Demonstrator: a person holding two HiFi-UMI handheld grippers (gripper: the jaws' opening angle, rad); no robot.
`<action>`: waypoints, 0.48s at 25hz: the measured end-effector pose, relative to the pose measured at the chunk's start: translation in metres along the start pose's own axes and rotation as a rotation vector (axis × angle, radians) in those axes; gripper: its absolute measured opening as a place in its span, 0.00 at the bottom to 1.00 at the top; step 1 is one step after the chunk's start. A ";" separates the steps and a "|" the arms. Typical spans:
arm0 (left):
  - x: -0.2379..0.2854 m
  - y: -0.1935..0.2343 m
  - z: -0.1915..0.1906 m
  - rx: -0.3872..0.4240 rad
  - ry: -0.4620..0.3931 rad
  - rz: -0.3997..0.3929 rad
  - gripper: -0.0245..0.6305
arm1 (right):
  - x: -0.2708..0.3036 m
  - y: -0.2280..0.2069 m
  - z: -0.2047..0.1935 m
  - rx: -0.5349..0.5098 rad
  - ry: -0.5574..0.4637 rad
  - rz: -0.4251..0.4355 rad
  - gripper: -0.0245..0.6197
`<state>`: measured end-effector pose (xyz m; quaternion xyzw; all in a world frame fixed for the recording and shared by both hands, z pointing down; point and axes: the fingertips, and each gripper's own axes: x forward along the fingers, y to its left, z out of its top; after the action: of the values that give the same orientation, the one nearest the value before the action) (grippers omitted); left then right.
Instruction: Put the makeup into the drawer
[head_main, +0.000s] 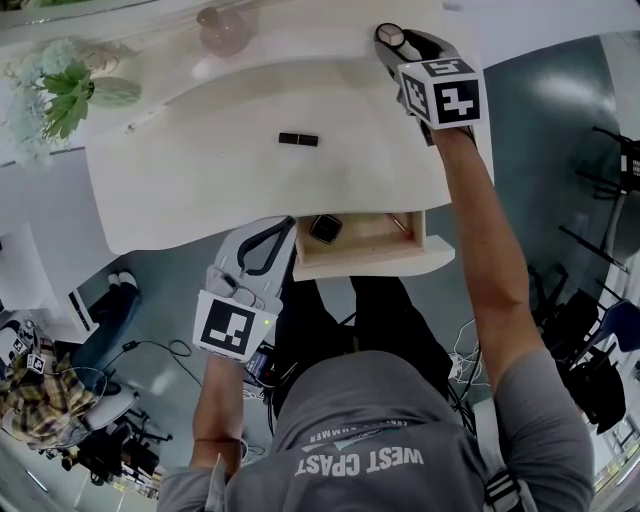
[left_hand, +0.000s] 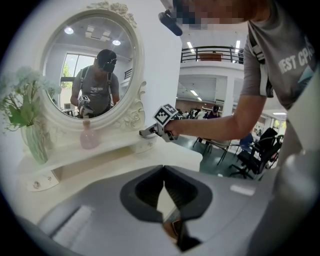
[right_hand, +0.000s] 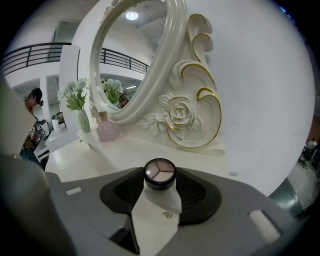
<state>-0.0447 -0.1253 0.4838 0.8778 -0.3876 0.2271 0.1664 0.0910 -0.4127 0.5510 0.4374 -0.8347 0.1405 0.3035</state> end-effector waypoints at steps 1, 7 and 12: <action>-0.001 0.000 0.000 0.003 0.000 0.000 0.04 | -0.004 0.003 0.001 0.000 -0.007 0.007 0.36; -0.005 -0.005 0.005 0.016 -0.007 -0.005 0.04 | -0.030 0.020 -0.006 0.015 -0.016 0.049 0.36; -0.005 -0.010 0.013 0.037 -0.012 -0.020 0.04 | -0.059 0.034 -0.020 0.043 -0.018 0.077 0.36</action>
<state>-0.0368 -0.1217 0.4694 0.8859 -0.3753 0.2275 0.1501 0.0969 -0.3449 0.5305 0.4127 -0.8505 0.1657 0.2808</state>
